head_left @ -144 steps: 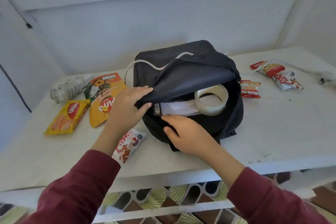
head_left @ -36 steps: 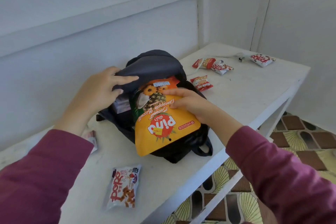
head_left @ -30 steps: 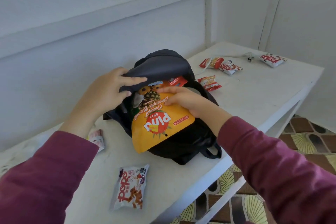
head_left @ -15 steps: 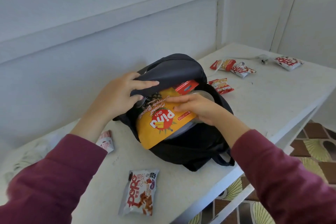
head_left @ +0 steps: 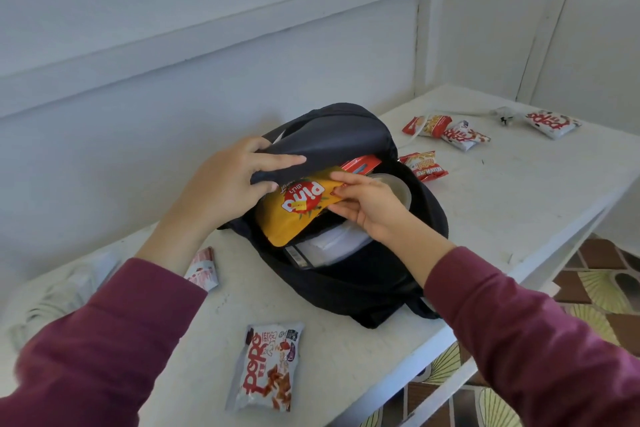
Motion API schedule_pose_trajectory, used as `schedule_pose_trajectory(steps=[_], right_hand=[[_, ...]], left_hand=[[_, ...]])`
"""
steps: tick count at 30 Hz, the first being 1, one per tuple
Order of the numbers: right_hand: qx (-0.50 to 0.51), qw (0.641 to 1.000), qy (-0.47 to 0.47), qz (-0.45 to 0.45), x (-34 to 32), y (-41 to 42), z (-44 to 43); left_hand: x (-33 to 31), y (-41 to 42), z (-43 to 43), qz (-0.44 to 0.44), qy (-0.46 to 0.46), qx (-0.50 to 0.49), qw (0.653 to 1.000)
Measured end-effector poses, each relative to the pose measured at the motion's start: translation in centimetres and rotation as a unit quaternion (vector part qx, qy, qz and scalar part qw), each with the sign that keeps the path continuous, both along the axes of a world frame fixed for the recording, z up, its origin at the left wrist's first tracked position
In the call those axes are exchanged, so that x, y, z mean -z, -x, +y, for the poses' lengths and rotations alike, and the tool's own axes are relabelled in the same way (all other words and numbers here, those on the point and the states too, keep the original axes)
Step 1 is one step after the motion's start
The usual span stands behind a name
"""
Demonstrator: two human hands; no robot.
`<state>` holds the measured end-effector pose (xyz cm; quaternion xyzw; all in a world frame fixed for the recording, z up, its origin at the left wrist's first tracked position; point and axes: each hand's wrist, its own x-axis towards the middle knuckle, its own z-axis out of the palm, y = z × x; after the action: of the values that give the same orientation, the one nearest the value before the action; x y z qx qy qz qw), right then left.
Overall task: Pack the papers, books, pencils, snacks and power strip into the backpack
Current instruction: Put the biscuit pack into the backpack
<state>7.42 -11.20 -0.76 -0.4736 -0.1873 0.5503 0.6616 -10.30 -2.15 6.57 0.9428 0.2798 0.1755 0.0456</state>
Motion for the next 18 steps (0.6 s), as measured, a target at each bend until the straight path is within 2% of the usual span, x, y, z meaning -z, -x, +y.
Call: schedule_pose_trajectory(steps=[3, 8, 18], right_hand=[[0.025, 0.999, -0.023, 0.002, 0.9, 1.2, -0.8], [-0.033, 0.999, -0.006, -0.035, 2.6, 3.7, -1.7], [-0.010, 1.000, 0.012, -0.021, 1.3, 4.5, 1.3]], left_hand=[[-0.1, 0.2, -0.1, -0.009, 0.011, 0.006, 1.000], [-0.1, 0.2, 0.2, -0.012, 0.015, 0.007, 1.000], [-0.9, 0.1, 0.0, 0.003, 0.000, 0.017, 1.000]])
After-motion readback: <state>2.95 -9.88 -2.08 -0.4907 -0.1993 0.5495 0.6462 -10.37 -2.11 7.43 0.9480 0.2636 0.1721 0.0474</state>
